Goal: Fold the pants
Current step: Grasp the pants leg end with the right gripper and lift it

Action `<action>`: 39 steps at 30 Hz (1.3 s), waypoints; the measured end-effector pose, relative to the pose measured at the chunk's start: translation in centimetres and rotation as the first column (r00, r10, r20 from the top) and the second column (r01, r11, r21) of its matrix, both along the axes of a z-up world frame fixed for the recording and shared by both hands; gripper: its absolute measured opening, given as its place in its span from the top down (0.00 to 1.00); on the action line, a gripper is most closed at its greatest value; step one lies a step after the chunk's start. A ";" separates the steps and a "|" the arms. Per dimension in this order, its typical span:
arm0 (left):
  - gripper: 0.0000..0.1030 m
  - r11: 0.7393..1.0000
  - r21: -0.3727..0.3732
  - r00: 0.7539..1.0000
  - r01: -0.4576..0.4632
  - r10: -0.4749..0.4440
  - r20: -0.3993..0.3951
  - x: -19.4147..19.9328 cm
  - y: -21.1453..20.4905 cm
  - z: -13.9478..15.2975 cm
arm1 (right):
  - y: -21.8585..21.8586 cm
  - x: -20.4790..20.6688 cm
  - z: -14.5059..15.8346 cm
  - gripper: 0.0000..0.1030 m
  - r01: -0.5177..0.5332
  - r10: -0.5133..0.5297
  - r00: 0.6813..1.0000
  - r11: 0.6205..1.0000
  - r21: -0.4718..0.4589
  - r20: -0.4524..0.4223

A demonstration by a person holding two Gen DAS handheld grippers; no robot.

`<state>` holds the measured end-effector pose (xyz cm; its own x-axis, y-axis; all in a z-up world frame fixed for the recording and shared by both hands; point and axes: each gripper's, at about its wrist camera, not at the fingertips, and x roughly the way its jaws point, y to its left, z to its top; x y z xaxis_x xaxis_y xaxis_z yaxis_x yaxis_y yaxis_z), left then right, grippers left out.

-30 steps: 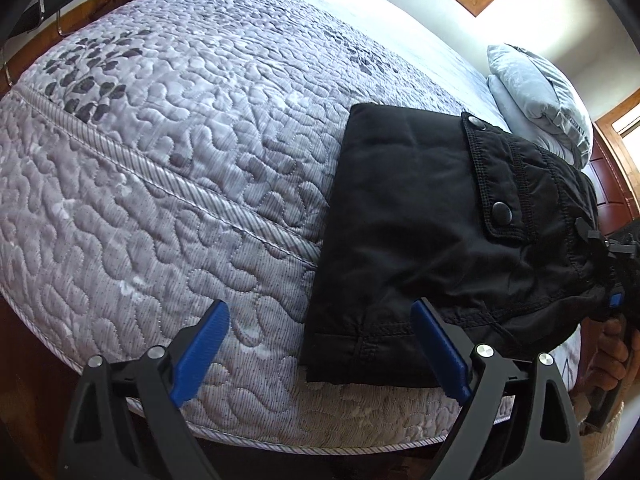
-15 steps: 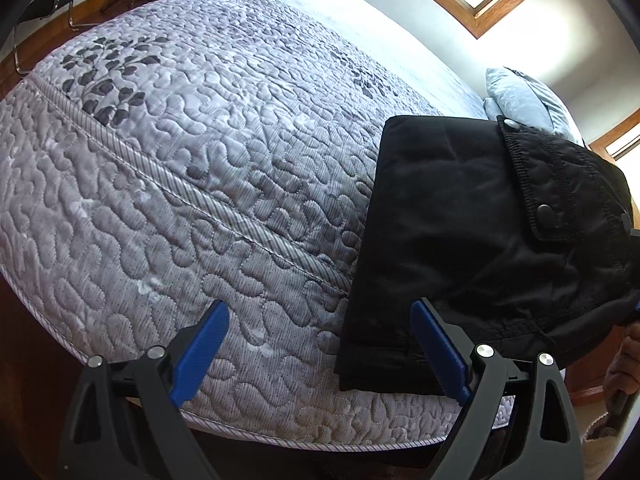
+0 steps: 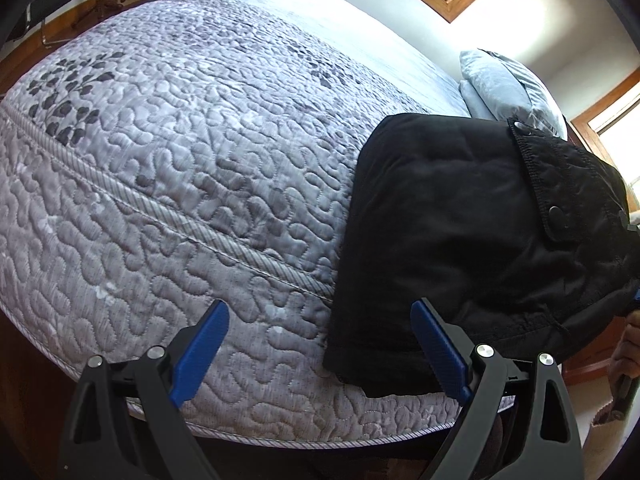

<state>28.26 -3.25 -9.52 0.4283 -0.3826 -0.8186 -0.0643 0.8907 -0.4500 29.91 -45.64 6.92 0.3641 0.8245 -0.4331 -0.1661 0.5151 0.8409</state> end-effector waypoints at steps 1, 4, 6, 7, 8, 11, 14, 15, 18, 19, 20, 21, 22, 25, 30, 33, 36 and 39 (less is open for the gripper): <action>0.10 1.000 0.002 1.000 0.007 -0.007 0.001 0.1 -0.3 0.0 | -0.3 -0.1 -0.2 0.80 0.007 -0.007 1.000 1.000 0.002 -0.002; 0.10 1.000 0.008 1.000 0.026 -0.026 0.004 0.2 -1.1 0.3 | -1.7 -0.4 -0.9 0.80 0.035 -0.034 0.999 0.999 0.009 -0.013; 0.10 0.999 0.014 0.999 0.038 -0.038 0.006 0.4 -1.6 0.4 | -2.7 -0.5 -1.7 0.80 0.052 -0.052 0.998 0.998 0.020 -0.027; 0.10 0.999 0.018 0.999 0.043 -0.043 0.007 0.4 -1.8 0.5 | -3.1 -0.5 -2.1 0.80 0.061 -0.060 0.998 0.998 0.022 -0.034; 0.10 0.999 0.020 0.999 0.047 -0.047 0.009 0.5 -2.0 0.6 | -3.5 -0.6 -2.6 0.80 0.069 -0.068 0.997 0.997 0.023 -0.040; 0.10 0.998 0.029 0.998 0.063 -0.063 0.014 0.7 -2.7 1.0 | -4.9 -1.1 -4.0 0.80 0.091 -0.089 0.994 0.995 0.030 -0.057; 0.10 0.996 0.043 0.997 0.079 -0.080 0.020 0.8 -3.4 1.3 | -6.0 -1.2 -5.4 0.80 0.113 -0.110 0.991 0.993 0.031 -0.075; 0.10 0.995 0.053 0.996 0.088 -0.089 0.023 0.8 -3.7 1.5 | -6.4 -1.3 -5.9 0.80 0.122 -0.120 0.989 0.992 0.030 -0.082; 0.10 0.990 0.081 0.993 0.112 -0.115 0.030 0.9 -4.6 1.9 | -7.5 -1.4 -7.7 0.80 0.147 -0.143 0.983 0.989 0.029 -0.114; 0.10 0.989 0.087 0.992 0.118 -0.121 0.030 0.9 -4.8 2.0 | -7.8 -1.4 -8.3 0.80 0.154 -0.150 0.981 0.988 0.027 -0.126; 0.09 0.988 0.091 0.991 0.124 -0.127 0.030 0.9 -5.0 2.0 | -8.2 -1.5 -9.2 0.80 0.164 -0.159 0.977 0.986 0.024 -0.142; 0.09 0.987 0.094 0.991 0.130 -0.133 0.028 1.0 -5.3 2.1 | -8.4 -1.6 -9.8 0.80 0.170 -0.165 0.975 0.985 0.021 -0.152; 0.09 0.987 0.096 0.990 0.133 -0.136 0.027 1.0 -5.5 2.1 | -8.6 -1.7 -10.4 0.80 0.177 -0.172 0.972 0.984 0.015 -0.162; 0.08 0.984 0.102 0.989 0.145 -0.148 0.020 1.1 -6.2 2.1 | -9.4 -1.8 -12.9 0.80 0.200 -0.194 0.960 0.980 0.009 -0.200; 0.08 0.977 0.122 0.984 0.176 -0.178 0.011 1.1 -7.5 2.0 | -9.6 -1.8 -16.4 0.80 0.211 -0.210 0.944 0.977 -0.026 -0.252; 0.08 0.974 0.129 0.982 0.186 -0.187 0.001 1.2 -8.1 1.8 | -9.2 -1.6 -17.8 0.80 0.205 -0.204 0.940 0.978 -0.027 -0.273; 0.08 0.973 0.127 0.981 0.193 -0.194 -0.003 1.2 -8.7 1.8 | -9.0 -1.3 -18.5 0.80 0.204 -0.203 0.938 0.979 -0.027 -0.282; 0.08 0.970 0.128 0.978 0.206 -0.206 -0.007 1.2 -9.2 1.7 | -8.9 -1.0 -18.7 0.80 0.200 -0.202 0.938 0.979 -0.036 -0.283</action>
